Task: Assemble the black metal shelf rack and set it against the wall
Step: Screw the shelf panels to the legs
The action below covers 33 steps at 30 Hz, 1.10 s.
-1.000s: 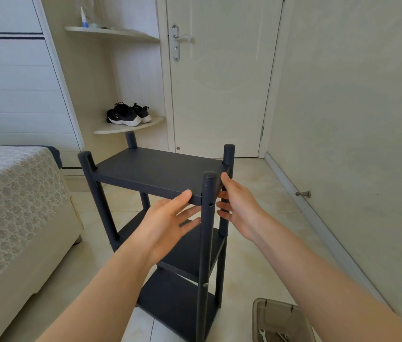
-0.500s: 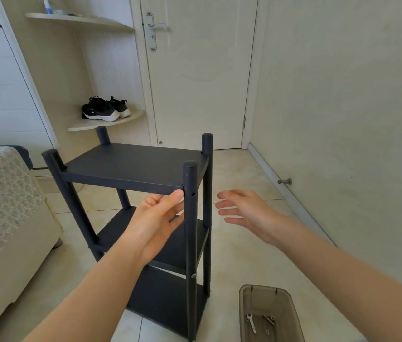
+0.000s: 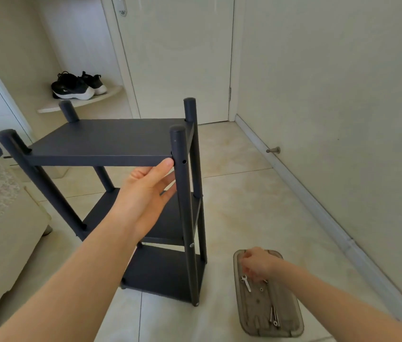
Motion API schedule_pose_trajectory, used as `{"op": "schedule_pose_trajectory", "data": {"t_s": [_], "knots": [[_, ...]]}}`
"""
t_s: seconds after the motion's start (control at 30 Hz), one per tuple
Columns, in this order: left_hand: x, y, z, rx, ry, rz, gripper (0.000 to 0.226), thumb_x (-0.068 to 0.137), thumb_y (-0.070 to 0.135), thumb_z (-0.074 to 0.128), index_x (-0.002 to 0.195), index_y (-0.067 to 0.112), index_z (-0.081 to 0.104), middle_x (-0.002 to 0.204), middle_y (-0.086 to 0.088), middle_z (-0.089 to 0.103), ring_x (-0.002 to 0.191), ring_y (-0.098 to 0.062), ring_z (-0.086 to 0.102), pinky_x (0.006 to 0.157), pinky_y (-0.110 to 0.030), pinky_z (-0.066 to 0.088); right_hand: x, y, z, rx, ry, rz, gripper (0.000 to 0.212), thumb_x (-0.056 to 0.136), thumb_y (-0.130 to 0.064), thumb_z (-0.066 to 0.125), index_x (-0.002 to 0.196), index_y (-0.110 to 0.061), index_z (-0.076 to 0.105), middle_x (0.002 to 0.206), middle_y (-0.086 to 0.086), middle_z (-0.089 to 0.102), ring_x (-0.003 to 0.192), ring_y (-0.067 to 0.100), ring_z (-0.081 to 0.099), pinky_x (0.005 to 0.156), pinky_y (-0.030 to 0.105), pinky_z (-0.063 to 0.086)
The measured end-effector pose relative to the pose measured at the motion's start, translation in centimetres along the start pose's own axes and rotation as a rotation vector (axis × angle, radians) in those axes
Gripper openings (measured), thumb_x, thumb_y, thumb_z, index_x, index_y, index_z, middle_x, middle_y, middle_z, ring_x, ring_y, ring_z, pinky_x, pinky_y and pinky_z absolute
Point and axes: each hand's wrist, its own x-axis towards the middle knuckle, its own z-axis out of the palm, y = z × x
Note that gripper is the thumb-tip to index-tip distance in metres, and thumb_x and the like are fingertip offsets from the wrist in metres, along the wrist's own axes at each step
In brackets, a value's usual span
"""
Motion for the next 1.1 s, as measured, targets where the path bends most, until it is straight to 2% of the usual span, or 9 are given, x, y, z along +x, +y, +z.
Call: {"op": "schedule_pose_trajectory", "data": {"t_s": [0.2,0.3,0.4,0.47,0.53,0.8,0.93,1.03,1.1], "knots": [[-0.6,-0.9,0.1,-0.031,0.024,-0.049,0.014,0.089,0.026,0.068,0.097,0.017,0.061,0.121,-0.002,0.073,0.112,-0.016,0.07,0.096,-0.033,0.05,2.0,4.2,5.1,-0.086,0.017,0.098,0.03,0.099,-0.019,0.051,0.071,-0.014,0.042,0.065,0.001,0.045,0.055,0.013,0.043,0.048,0.023,0.035],[-0.8,-0.9,0.1,-0.024,-0.011,-0.057,0.016,0.087,0.027,0.068,0.098,0.018,0.062,0.121,-0.001,0.073,0.115,-0.016,0.069,0.1,-0.035,0.049,2.8,5.2,7.3,-0.048,-0.002,0.161,0.019,0.101,-0.028,0.051,0.092,-0.013,0.044,0.072,0.0,0.045,0.061,0.013,0.043,0.061,0.028,0.043],[-0.9,-1.0,0.0,-0.016,-0.039,-0.058,0.012,0.085,0.028,0.068,0.093,0.019,0.066,0.121,0.0,0.073,0.115,-0.016,0.068,0.099,-0.034,0.049,3.4,5.7,9.3,-0.111,-0.068,0.158,0.038,0.101,-0.037,0.05,0.129,-0.011,0.043,0.109,0.007,0.06,0.088,0.018,0.058,0.086,0.031,0.049],[-1.0,-1.1,-0.2,-0.001,-0.057,-0.061,0.007,0.084,0.029,0.069,0.082,0.023,0.071,0.121,0.001,0.073,0.115,-0.016,0.068,0.096,-0.033,0.05,3.8,6.0,10.5,-0.13,-0.035,0.157,0.06,0.101,-0.034,0.053,0.144,0.002,0.032,0.136,0.014,0.053,0.117,0.025,0.056,0.091,0.029,0.047],[-1.0,-1.2,-0.4,0.013,-0.074,-0.063,0.008,0.084,0.03,0.068,0.083,0.022,0.07,0.123,0.001,0.073,0.117,-0.016,0.067,0.1,-0.035,0.049,4.1,6.3,11.5,-0.113,0.015,0.153,0.069,0.1,-0.028,0.055,0.149,0.003,0.019,0.143,0.015,0.048,0.126,0.027,0.052,0.093,0.029,0.046],[-0.9,-1.1,-0.7,0.032,-0.081,-0.061,0.013,0.087,0.03,0.067,0.094,0.02,0.066,0.125,0.002,0.071,0.119,-0.016,0.066,0.103,-0.036,0.047,5.1,5.5,13.3,-0.014,-0.047,0.052,0.059,0.095,-0.024,0.063,0.143,-0.004,0.034,0.128,0.009,0.056,0.115,0.022,0.057,0.096,0.031,0.051],[-0.8,-1.0,-0.7,0.04,-0.091,-0.057,0.014,0.087,0.03,0.066,0.097,0.02,0.066,0.124,0.002,0.072,0.12,-0.017,0.066,0.102,-0.036,0.049,5.3,5.9,14.1,0.028,-0.082,0.003,0.062,0.093,-0.026,0.066,0.143,-0.008,0.035,0.134,0.008,0.053,0.121,0.023,0.054,0.099,0.031,0.049],[-0.8,-1.0,-0.7,0.054,-0.102,-0.06,0.013,0.087,0.03,0.066,0.096,0.021,0.067,0.121,0.003,0.073,0.12,-0.017,0.066,0.102,-0.036,0.049,5.6,6.2,14.1,0.071,-0.111,-0.029,0.064,0.091,-0.029,0.067,0.144,-0.012,0.036,0.139,0.008,0.051,0.124,0.022,0.053,0.097,0.027,0.048],[-0.7,-1.0,-0.7,0.05,-0.115,-0.06,0.013,0.087,0.031,0.065,0.097,0.021,0.066,0.119,0.004,0.073,0.12,-0.016,0.066,0.1,-0.034,0.049,5.8,6.4,13.8,0.152,-0.165,-0.025,0.056,0.094,-0.028,0.064,0.142,-0.012,0.041,0.134,0.006,0.054,0.116,0.019,0.058,0.09,0.025,0.052]]}}
